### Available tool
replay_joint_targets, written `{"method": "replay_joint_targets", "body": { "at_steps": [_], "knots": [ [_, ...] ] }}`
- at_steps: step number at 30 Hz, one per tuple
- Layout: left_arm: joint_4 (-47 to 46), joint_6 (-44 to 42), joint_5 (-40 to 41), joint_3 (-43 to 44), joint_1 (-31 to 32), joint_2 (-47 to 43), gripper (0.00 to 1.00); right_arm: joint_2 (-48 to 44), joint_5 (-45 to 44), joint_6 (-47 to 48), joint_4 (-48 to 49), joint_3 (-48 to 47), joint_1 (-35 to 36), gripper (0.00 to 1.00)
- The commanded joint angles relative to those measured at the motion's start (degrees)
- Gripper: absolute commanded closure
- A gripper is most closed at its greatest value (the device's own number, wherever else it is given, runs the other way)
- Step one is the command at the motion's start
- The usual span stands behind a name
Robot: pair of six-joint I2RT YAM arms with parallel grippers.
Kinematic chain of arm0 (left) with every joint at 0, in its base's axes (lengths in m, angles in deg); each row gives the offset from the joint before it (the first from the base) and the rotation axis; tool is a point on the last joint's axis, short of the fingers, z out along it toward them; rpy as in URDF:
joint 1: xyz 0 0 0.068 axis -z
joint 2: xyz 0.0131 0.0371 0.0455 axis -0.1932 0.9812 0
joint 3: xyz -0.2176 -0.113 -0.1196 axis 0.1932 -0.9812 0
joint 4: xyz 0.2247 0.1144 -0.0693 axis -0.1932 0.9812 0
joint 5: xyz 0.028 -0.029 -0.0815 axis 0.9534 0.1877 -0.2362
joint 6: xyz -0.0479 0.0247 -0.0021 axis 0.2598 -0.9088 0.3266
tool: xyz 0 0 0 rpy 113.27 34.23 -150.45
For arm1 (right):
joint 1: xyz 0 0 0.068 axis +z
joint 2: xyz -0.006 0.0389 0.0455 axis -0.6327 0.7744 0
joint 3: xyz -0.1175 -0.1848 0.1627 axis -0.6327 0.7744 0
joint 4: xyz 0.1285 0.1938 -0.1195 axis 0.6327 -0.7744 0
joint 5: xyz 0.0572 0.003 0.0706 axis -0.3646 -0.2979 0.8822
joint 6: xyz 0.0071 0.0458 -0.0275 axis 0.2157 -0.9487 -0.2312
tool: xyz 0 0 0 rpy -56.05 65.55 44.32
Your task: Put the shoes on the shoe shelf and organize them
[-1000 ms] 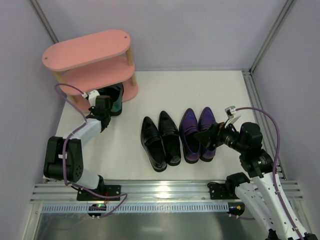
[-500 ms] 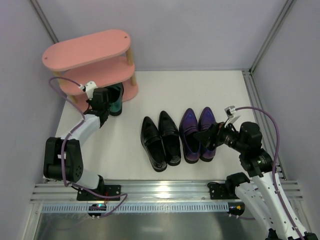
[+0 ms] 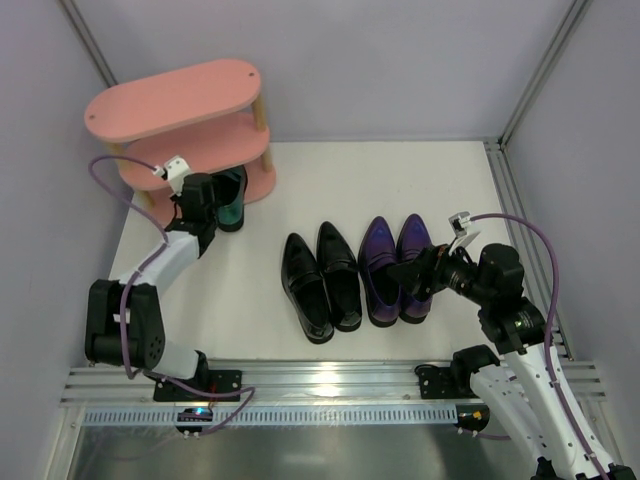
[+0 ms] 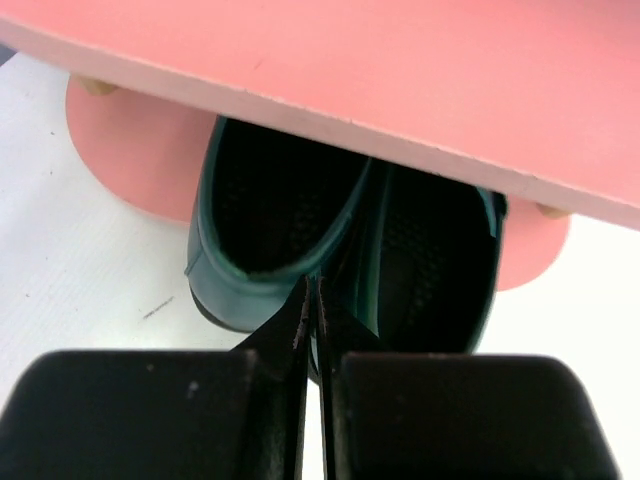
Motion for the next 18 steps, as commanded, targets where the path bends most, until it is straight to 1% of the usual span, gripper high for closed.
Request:
{"method": "replay_joint_targets", "body": {
  "at_steps": [1,2,4,5,7,9,11,12,15,18],
  "knots": [
    [-2.54,1.86,-0.31,-3.86,1.87,-7.78,1.0,-0.02,0.47,-0.13,2.21,-0.34,0.28,0.03],
    [-2.46,2.39,-0.57,-4.92,2.22,-10.32,1.0,0.06,0.38,-0.13,2.12,-0.34,0.28,0.03],
    [-2.11,4.14,-1.8,-6.6,3.1,-12.71,1.0,-0.2,0.47,-0.13,2.12,-0.34,0.29,0.03],
    [-1.49,4.67,-3.63,-8.0,3.28,-14.2,1.0,-0.2,0.47,-0.13,2.21,-0.25,0.28,0.03],
    [-0.87,5.55,-4.61,-9.23,4.07,-15.09,1.0,-0.38,0.47,-0.13,2.21,-0.25,0.2,0.03],
    [-0.87,5.64,-7.76,-10.47,4.6,-15.71,1.0,-0.29,0.47,-0.13,2.12,-0.25,0.28,0.03],
    [-0.44,5.21,-9.71,-9.78,5.21,-14.84,1.0,-0.55,0.47,-0.13,2.03,-0.25,0.28,0.03],
    [0.7,4.94,-11.46,-9.07,5.21,-12.92,1.0,-0.47,0.38,-0.13,2.03,-0.25,0.28,0.03],
    [3.6,4.24,-13.31,-5.92,5.21,-8.17,1.0,-0.73,0.38,-0.13,1.68,-0.34,0.2,0.03],
    [3.79,3.89,-13.76,-4.41,5.57,-5.87,1.0,-0.9,0.12,-0.13,1.51,-0.34,0.2,0.03]
  ]
}}
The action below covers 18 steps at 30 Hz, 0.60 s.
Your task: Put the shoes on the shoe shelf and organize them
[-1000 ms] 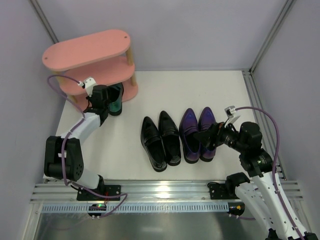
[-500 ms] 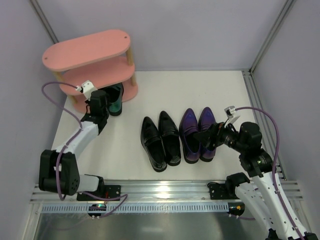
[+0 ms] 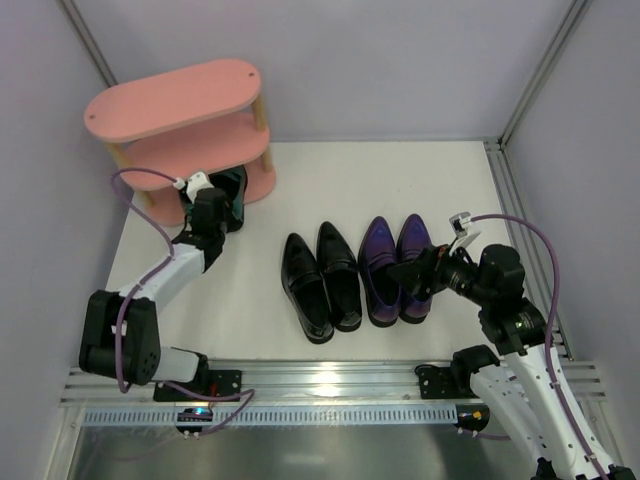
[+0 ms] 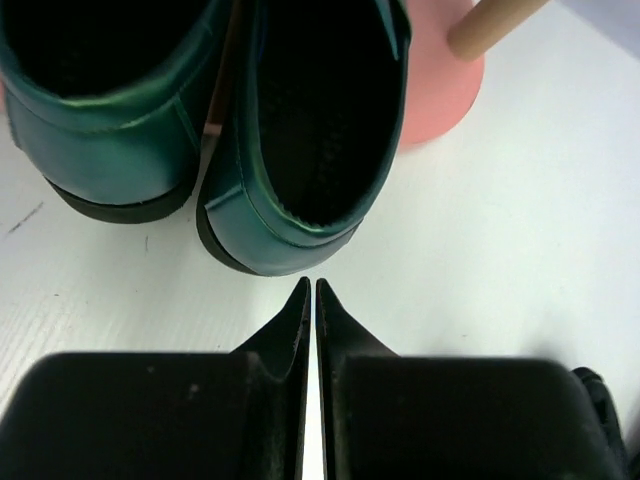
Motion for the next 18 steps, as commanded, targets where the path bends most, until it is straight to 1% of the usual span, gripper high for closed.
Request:
{"method": "replay_joint_targets", "body": {
  "at_steps": [1,5,14,18],
  "knots": [
    [1.49,-0.88,-2.15,3.37,0.65,2.67,1.0,-0.55,0.14,-0.04,1.44,-0.36,0.26,0.03],
    [3.5,-1.76,-0.57,5.39,1.09,5.49,1.0,-0.47,0.14,-0.13,1.7,-0.18,0.26,0.03],
    [2.72,-3.43,4.08,9.87,1.18,11.99,1.0,0.15,0.14,-0.13,1.88,-0.18,0.26,0.03],
    [0.88,-4.22,5.58,12.33,1.18,13.23,1.0,0.41,0.23,-0.13,1.97,-0.18,0.26,0.03]
  ]
}}
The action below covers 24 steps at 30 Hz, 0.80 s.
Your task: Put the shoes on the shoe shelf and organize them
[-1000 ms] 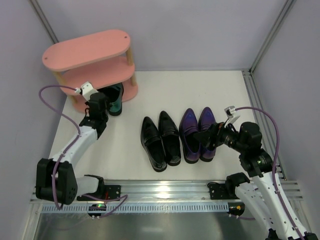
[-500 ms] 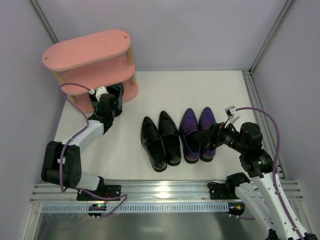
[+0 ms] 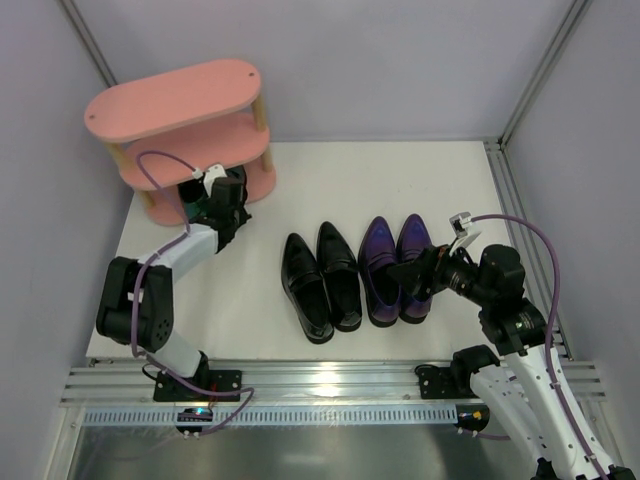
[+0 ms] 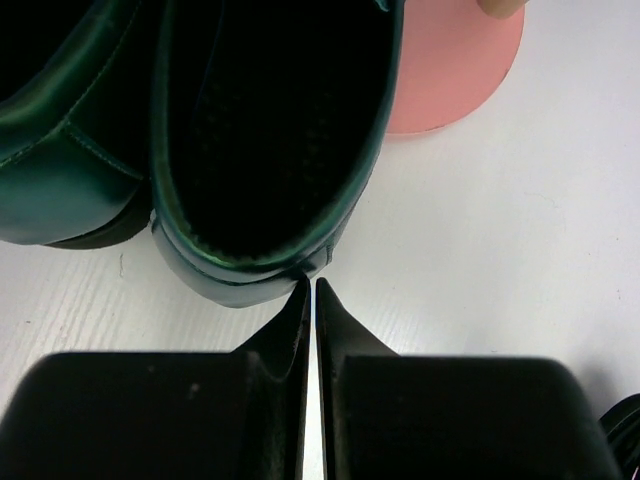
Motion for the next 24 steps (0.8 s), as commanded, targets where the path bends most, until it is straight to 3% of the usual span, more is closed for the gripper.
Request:
{"method": "replay_joint_targets", "body": {
  "at_steps": [1,9,19,24],
  "knots": [
    [-3.04,-1.99,4.25,4.58,-0.53,1.02,1.0,0.74,0.23,-0.13,1.97,-0.36,0.26,0.03],
    [-2.42,-3.66,6.01,9.59,-0.53,3.83,1.0,0.92,0.23,-0.13,1.97,-0.45,0.26,0.03],
    [-7.78,-4.36,0.56,6.26,2.19,0.32,1.0,0.57,0.14,0.04,1.88,-0.1,0.26,0.03],
    [-1.99,-3.14,1.79,5.82,3.95,-1.53,1.0,-0.05,-0.03,-0.04,1.53,-0.01,0.26,0.02]
  ]
}}
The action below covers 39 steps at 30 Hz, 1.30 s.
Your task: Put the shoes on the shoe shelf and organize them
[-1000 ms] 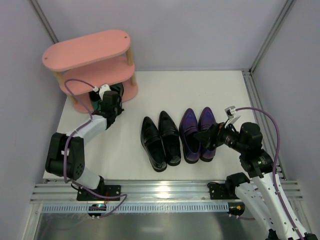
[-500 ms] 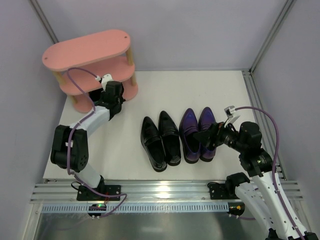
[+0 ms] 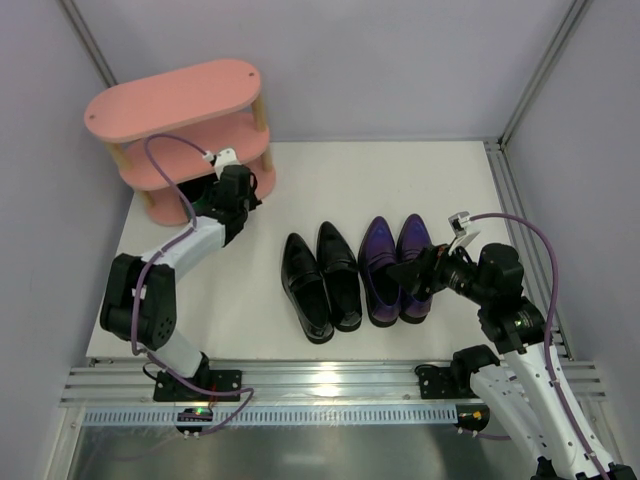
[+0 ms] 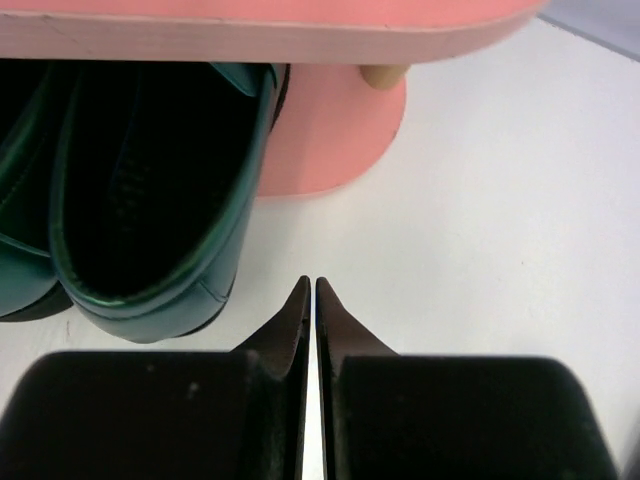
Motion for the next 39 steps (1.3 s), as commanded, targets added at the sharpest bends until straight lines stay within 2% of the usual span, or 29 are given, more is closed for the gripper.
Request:
{"method": "replay_joint_targets", "body": {
  "at_steps": [1,7,12,19,23,28,34,39],
  "knots": [
    [1.03,-0.12,0.24,-0.78,0.46,-3.28,1.0,-0.77,0.07,-0.04,1.44,0.08,0.18,0.03],
    [0.86,-2.31,-0.9,2.01,0.46,2.41,1.0,-0.77,0.16,-0.04,1.7,0.08,0.18,0.03],
    [-4.15,-3.46,-3.28,6.14,0.54,9.28,1.0,-1.03,-0.19,-0.04,1.35,-0.01,0.26,0.03],
    [-1.78,-6.44,1.64,14.41,0.54,17.98,1.0,-1.03,-0.63,-0.04,1.0,-0.1,0.26,0.03],
    [-3.35,-6.45,3.31,11.0,0.46,15.18,1.0,-0.25,-0.54,0.04,1.09,0.08,0.18,0.03],
    [1.21,-3.99,2.0,6.52,0.63,9.74,1.0,-0.16,-0.37,0.04,1.44,0.17,0.18,0.03],
    [3.14,0.32,4.09,-3.84,0.98,0.17,1.0,-0.68,-0.19,-0.04,1.44,0.34,0.18,0.03],
    [7.79,-0.03,7.35,-4.13,0.98,-2.4,1.0,-0.6,-0.01,0.04,1.44,0.34,0.26,0.03]
  ]
}}
